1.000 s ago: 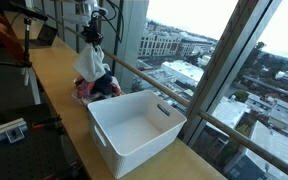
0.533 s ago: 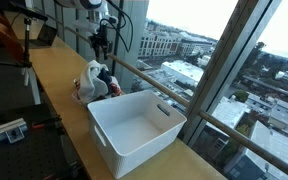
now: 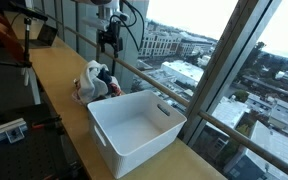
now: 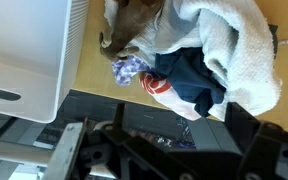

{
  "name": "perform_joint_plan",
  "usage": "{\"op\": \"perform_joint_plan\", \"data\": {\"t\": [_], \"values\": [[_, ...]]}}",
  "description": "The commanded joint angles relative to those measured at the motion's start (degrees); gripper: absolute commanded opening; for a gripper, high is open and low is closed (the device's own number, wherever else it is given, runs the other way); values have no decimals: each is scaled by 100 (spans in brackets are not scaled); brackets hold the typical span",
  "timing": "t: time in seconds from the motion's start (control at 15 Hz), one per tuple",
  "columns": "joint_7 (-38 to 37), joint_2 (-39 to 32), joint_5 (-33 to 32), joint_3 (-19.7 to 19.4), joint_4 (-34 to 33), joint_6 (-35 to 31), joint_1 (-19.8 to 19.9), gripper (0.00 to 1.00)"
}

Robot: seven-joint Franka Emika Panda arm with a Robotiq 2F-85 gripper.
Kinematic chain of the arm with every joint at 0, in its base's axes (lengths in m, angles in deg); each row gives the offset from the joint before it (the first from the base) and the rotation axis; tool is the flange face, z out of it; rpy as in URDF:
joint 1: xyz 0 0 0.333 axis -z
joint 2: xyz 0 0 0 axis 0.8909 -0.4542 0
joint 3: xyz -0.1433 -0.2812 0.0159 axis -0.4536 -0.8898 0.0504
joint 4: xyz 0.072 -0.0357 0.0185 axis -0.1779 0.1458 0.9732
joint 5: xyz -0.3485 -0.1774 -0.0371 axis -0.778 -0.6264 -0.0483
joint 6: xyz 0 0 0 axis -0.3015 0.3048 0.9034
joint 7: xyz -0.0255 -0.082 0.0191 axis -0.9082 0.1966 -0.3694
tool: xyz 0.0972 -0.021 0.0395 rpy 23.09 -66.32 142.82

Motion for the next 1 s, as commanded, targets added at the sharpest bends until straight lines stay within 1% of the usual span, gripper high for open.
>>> {"op": "perform_joint_plan", "data": {"t": [0.0,0.53,0.73,0.93], "values": [[5,-1,12,-47,-16,19,-54,100],[5,-1,13,-47,-16,19,-55,100],[-213,-2,-361,-36,201,-202,-210,100],[-575,-89,-953,50,566,-621,-553,100]]}}
